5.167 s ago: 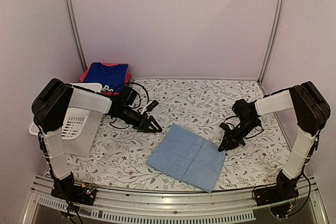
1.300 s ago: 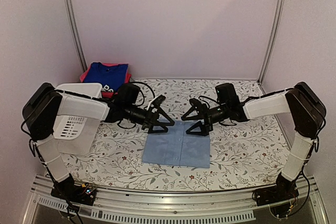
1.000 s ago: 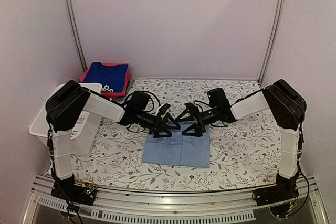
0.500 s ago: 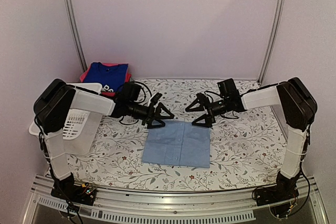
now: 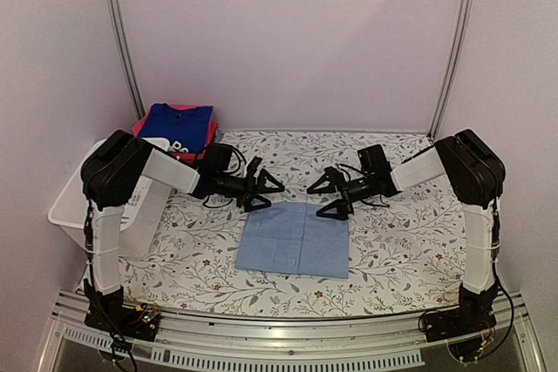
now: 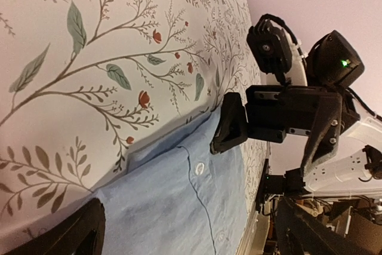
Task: Fold and stack the mixed laundry pile
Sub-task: Smooth out the square-folded shirt at the center of the board.
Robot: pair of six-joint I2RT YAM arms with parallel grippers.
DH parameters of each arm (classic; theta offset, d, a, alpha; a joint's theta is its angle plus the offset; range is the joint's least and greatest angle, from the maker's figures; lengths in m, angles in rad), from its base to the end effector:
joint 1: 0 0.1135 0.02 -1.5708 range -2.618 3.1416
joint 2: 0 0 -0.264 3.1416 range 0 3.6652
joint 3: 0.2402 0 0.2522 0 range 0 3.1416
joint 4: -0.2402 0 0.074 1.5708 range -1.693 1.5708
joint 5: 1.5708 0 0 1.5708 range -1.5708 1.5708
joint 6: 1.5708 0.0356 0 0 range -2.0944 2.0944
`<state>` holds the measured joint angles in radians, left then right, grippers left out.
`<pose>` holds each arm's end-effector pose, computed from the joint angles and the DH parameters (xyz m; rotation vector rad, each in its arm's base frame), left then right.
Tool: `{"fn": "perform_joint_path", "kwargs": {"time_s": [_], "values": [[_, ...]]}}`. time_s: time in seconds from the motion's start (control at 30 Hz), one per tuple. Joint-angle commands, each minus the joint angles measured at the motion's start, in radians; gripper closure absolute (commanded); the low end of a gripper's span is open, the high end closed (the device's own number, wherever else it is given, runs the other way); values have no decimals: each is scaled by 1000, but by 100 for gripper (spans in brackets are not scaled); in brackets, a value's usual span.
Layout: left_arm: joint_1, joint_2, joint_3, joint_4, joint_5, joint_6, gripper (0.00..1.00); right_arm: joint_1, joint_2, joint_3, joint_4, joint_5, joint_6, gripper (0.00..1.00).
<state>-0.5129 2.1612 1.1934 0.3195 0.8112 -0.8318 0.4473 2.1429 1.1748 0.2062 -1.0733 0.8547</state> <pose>0.3653 -0.2354 0.1056 0.1264 2.4841 -1.5702 0.3625 0.2086 0.1049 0.1157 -2.5333 -1.8004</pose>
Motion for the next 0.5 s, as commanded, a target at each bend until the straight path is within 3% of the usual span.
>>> {"fn": "perform_joint_path", "kwargs": {"time_s": [0.0,0.2,0.33,0.47], "values": [[62,30,-33,-5,-35,12,0,-47,54,12,-48,57,-61,1],[125,1,48,-92,-55,97,0,-70,130,227,-152,60,-103,2],[121,-138,116,-287,-156,312,0,-74,69,363,-306,85,-167,2],[60,-268,143,-516,-272,543,0,-77,-103,328,-393,120,-223,2]]}}
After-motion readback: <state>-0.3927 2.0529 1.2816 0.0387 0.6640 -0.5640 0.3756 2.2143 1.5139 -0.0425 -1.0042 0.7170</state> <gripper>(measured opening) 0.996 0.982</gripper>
